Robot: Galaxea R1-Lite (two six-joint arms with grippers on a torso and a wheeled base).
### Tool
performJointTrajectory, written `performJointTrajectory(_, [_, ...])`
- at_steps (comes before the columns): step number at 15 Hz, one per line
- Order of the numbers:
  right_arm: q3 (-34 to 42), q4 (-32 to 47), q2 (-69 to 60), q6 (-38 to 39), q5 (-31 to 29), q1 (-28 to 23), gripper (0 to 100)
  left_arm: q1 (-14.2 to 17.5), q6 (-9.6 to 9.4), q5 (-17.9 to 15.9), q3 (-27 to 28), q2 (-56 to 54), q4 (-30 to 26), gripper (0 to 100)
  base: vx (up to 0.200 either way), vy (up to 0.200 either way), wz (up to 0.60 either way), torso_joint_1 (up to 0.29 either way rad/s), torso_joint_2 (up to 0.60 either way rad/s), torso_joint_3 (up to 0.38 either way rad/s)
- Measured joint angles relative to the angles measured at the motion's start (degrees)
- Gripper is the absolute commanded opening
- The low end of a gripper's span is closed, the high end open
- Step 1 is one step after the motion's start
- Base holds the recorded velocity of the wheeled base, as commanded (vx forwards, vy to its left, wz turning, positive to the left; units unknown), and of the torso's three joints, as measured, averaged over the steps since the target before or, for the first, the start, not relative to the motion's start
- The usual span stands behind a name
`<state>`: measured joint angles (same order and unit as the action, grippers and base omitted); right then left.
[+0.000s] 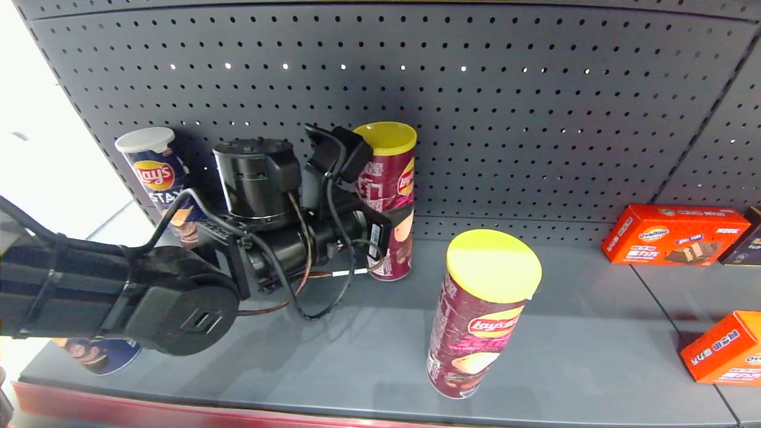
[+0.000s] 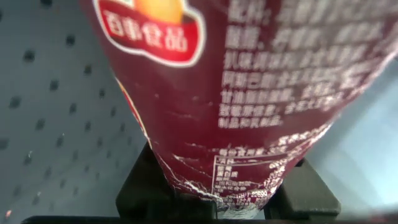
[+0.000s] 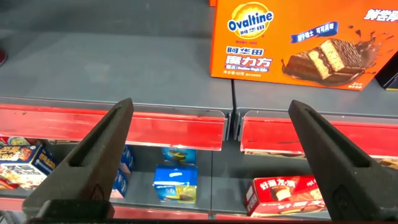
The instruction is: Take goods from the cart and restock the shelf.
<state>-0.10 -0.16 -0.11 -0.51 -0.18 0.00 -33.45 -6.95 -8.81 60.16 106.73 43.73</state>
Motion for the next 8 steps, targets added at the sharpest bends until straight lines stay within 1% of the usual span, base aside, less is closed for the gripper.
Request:
performJointTrajectory(2, [0.0,0.0,0.0,0.0,0.0,0.0,100,-0.3,-2.76,0.0,3.0,2.7,0.0,0,0.0,0.0,0.0,0.0,0.0,0.0])
performJointTrajectory(3, [0.0,0.0,0.0,0.0,0.0,0.0,100,-0.4,-3.72,0.0,3.6,3.7,0.0,0,0.0,0.0,0.0,0.0,0.0,0.0])
performJointTrajectory(5, [0.0,0.0,0.0,0.0,0.0,0.0,100,-0.6,-4.62,0.0,4.3,5.4,0.1,0,0.0,0.0,0.0,0.0,0.0,0.0])
performJointTrajectory(8, [0.0,0.0,0.0,0.0,0.0,0.0,100,-1.9,-4.9,-0.1,6.9,8.2,0.7,0,0.0,0.0,0.0,0.0,0.0,0.0])
